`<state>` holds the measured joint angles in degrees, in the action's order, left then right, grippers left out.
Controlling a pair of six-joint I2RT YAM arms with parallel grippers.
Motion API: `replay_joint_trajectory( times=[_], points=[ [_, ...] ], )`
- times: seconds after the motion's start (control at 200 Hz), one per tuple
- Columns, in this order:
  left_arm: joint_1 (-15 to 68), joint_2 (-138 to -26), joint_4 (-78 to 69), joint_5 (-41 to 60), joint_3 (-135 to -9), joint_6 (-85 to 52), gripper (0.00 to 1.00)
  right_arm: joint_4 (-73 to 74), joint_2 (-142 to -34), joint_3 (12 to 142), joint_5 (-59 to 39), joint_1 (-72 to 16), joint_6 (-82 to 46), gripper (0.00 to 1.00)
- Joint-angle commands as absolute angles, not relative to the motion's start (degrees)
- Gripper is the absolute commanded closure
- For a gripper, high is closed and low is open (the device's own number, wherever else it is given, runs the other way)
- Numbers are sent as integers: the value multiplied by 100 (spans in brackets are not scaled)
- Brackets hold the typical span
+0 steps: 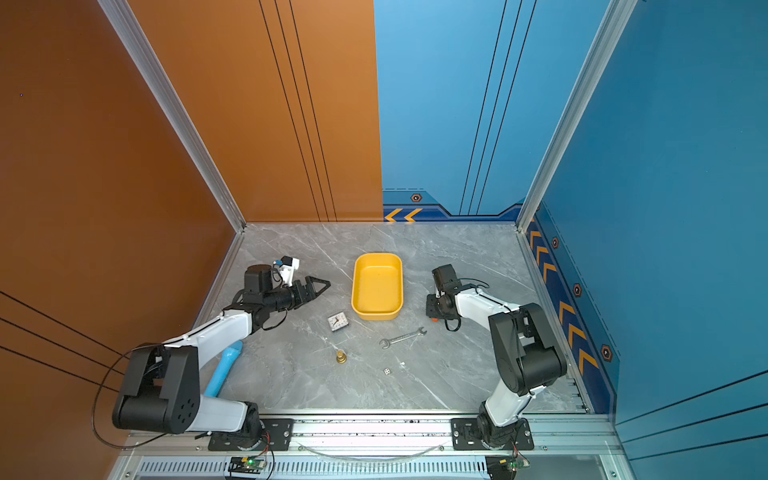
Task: Put the screwdriver in the bin
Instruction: 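Lower the right gripper and close it on the screwdriver handle, then lift the screwdriver with the right gripper and carry it over the bin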
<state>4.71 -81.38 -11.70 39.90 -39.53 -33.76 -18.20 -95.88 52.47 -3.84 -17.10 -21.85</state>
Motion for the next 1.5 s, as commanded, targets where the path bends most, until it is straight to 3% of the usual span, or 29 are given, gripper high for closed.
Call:
replay_joint_trajectory(
  times=[0.0,0.215,0.315,0.726,1.021,1.202,1.497],
  points=[
    [541,-8183,-1129,3964,-4034,-3492,2,-2074,-9736,5408,-242,-1731,-2188,73],
    [549,-8233,-1130,4061,-4082,-3498,2,-2140,-9783,5455,-298,-1705,-2181,88],
    [559,-8284,-1137,4114,-4097,-3525,2,-2131,-9709,5427,-372,-1674,-2188,100],
    [595,-8286,-1133,4122,-4148,-3579,2,-2206,-8508,5451,-705,-1614,-2430,100],
    [641,-8368,-1132,4166,-4245,-3621,2,-2197,-7717,6361,104,-2698,-2985,100],
    [650,-8372,-1136,4198,-4271,-3621,2,-2204,-8144,7125,664,-3414,-3275,100],
    [651,-8341,-1053,4194,-4271,-3571,2,-2927,-9727,8459,1241,-3938,-3595,100]
  ],
)
